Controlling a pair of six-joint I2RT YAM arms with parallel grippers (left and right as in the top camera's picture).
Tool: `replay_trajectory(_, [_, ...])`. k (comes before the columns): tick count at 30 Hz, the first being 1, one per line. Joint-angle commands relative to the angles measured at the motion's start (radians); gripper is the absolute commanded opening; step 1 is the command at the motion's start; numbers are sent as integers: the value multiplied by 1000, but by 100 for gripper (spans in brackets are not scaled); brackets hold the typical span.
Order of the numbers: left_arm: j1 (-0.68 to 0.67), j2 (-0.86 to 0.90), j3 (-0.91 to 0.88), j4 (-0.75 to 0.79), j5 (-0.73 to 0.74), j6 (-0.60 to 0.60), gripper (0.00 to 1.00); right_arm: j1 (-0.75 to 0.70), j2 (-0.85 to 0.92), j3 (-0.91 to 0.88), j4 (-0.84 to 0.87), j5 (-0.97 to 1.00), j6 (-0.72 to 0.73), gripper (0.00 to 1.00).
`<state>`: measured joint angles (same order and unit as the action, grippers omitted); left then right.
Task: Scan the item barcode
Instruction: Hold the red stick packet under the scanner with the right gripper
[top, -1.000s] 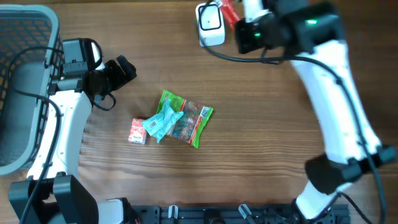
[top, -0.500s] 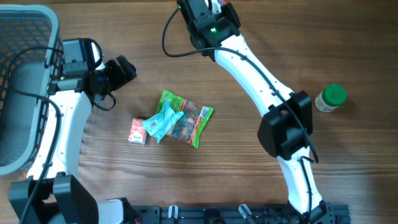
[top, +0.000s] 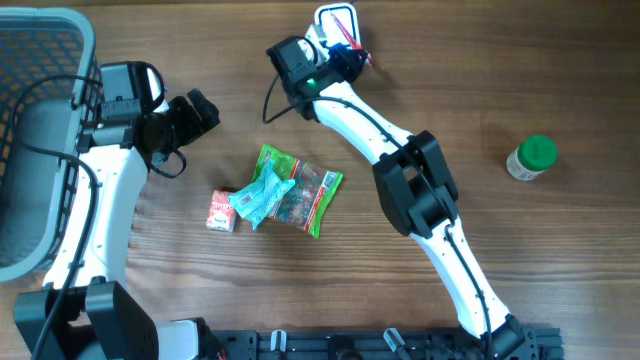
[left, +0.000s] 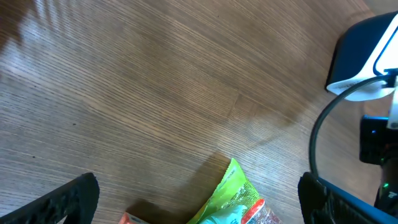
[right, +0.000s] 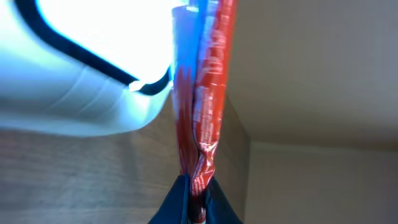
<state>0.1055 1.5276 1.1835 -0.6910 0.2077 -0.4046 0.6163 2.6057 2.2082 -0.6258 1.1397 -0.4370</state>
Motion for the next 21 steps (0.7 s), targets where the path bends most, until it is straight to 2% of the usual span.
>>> replay_trajectory(1, [-3, -3, 15, 3, 9, 12, 100, -2, 35, 6, -70, -166, -54, 4])
replay_trajectory(12, [-3, -3, 15, 3, 9, 12, 100, -44, -29, 6, -75, -163, -82, 5])
replay_trajectory(15, [-3, -3, 15, 3, 8, 12, 100, -59, -85, 6, -106, -289, -82, 4])
replay_trajectory(17, [-3, -3, 15, 3, 9, 12, 100, -71, -117, 6, -166, -449, -82, 4])
replay_trajectory(21, [-3, -3, 15, 3, 9, 12, 100, -95, -119, 6, -214, -526, -40, 4])
